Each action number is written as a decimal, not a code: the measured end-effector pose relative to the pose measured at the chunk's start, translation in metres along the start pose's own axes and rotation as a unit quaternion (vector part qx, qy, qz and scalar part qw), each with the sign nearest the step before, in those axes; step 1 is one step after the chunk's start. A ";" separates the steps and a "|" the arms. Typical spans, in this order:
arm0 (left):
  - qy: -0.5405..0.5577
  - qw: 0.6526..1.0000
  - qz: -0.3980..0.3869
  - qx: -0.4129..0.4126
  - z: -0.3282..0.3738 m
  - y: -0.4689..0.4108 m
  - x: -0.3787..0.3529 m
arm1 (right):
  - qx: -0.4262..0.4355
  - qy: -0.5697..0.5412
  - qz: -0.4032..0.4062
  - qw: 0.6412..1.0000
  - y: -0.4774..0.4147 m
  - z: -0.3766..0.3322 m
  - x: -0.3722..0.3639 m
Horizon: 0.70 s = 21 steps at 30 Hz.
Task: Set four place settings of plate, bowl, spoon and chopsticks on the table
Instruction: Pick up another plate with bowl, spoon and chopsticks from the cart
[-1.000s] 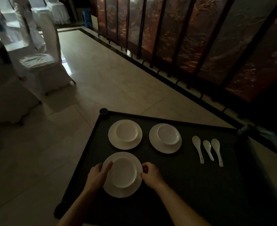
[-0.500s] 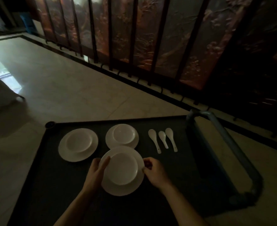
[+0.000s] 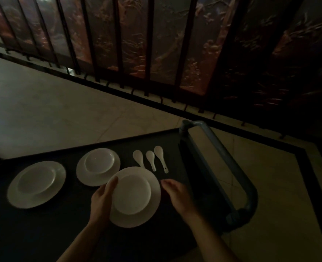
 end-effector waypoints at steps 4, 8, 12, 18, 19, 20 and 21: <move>0.001 1.000 -0.006 0.008 -0.003 -0.001 -0.016 | -0.041 0.167 0.156 0.973 -0.022 0.028 0.072; -0.005 1.000 0.005 0.020 -0.009 -0.003 -0.021 | -0.049 0.323 0.202 0.923 -0.040 0.050 0.113; -0.009 1.000 0.011 0.023 -0.013 -0.003 -0.023 | -0.038 0.383 0.178 0.906 -0.058 0.054 0.116; -0.010 1.000 0.015 0.011 -0.008 -0.003 -0.019 | -0.069 0.430 0.140 0.889 -0.083 0.055 0.110; -0.008 1.000 0.015 0.013 -0.008 -0.002 -0.018 | -0.071 0.436 0.140 0.886 -0.085 0.054 0.110; -0.006 1.000 0.017 0.014 -0.007 -0.002 -0.016 | -0.072 0.443 0.141 0.882 -0.087 0.052 0.111; -0.003 1.000 0.021 0.016 -0.006 -0.001 -0.013 | -0.072 0.452 0.142 0.878 -0.089 0.050 0.111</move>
Point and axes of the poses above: each hand's wrist, its own y-axis away from the middle knuckle, its own x-axis out of the back of the hand, z = x × y, the point moved 10 cm from there along -y, towards the middle knuckle, and after that the axes turned 2 degrees about z, right-handed, at the moved point
